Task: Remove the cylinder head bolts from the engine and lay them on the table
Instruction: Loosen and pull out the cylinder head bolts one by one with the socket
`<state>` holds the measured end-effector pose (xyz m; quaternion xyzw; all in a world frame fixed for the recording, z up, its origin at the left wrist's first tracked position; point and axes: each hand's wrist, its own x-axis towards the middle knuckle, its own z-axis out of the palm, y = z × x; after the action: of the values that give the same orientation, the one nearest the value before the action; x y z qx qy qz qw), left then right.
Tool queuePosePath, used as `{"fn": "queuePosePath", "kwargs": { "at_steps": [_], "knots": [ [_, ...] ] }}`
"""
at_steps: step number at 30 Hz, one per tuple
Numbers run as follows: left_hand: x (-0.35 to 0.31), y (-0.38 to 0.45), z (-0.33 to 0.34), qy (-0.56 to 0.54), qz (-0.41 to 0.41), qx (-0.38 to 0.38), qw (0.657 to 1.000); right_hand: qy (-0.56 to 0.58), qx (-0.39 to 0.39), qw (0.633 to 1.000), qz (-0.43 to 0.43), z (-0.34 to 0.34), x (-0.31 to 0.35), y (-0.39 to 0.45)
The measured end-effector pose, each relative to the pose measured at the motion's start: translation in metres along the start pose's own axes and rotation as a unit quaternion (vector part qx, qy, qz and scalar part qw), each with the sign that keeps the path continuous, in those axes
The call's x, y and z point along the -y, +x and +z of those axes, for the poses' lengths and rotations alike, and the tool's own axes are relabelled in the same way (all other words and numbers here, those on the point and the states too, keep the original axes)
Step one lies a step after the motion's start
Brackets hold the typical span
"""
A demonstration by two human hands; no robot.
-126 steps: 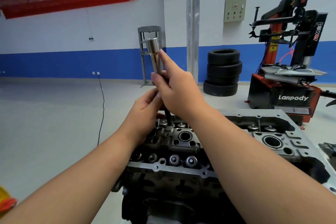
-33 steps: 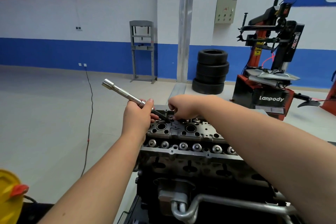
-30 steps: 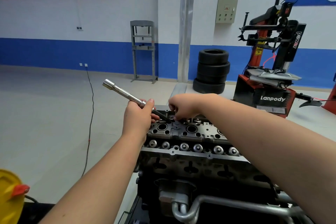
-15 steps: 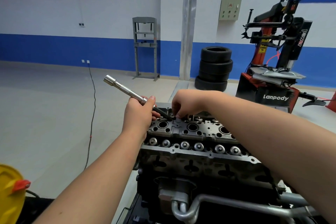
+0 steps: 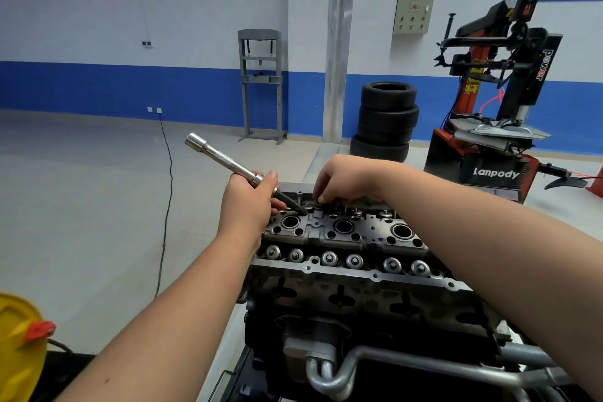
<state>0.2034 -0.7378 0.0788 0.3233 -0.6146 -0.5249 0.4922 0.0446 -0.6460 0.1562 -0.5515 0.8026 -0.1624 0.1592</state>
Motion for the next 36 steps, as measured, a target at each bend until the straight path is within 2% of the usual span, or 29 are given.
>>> {"fn": "queuePosePath", "kwargs": {
  "at_steps": [4, 7, 14, 17, 21, 23, 25, 30, 36],
  "knots": [
    [-0.001, 0.000, 0.000, 0.004, -0.001, 0.000, 1.000, 0.095, -0.017, 0.995, 0.013, -0.013, 0.007, -0.003],
    [-0.001, 0.000, 0.000, 0.014, -0.002, -0.003, 1.000, 0.226, -0.018, 0.974, 0.011, -0.031, 0.017, -0.011],
    [-0.002, 0.000, -0.002, -0.001, -0.010, 0.006, 1.000, 0.363, -0.050, 0.930, 0.016, -0.055, 0.023, -0.061],
    [-0.009, -0.003, -0.002, -0.015, 0.000, 0.002, 1.000, 0.345, -0.064, 0.936, 0.011, -0.069, 0.008, -0.103],
    [-0.030, -0.016, 0.020, -0.056, 0.016, 0.017, 0.998, 0.267, -0.118, 0.956, 0.036, -0.094, -0.020, -0.174],
    [-0.045, -0.029, 0.045, -0.077, 0.017, 0.043, 0.996, 0.205, -0.152, 0.965, 0.066, -0.106, -0.038, -0.212],
    [-0.059, -0.053, 0.086, -0.096, 0.017, 0.100, 0.990, 0.132, -0.187, 0.967, 0.112, -0.116, -0.062, -0.259],
    [-0.088, -0.148, 0.204, -0.155, 0.016, 0.265, 0.952, 0.044, -0.247, 0.937, 0.244, -0.133, -0.130, -0.390],
    [-0.110, -0.276, 0.301, -0.197, -0.020, 0.403, 0.894, 0.035, -0.250, 0.878, 0.407, -0.123, -0.195, -0.524]
  ]
}}
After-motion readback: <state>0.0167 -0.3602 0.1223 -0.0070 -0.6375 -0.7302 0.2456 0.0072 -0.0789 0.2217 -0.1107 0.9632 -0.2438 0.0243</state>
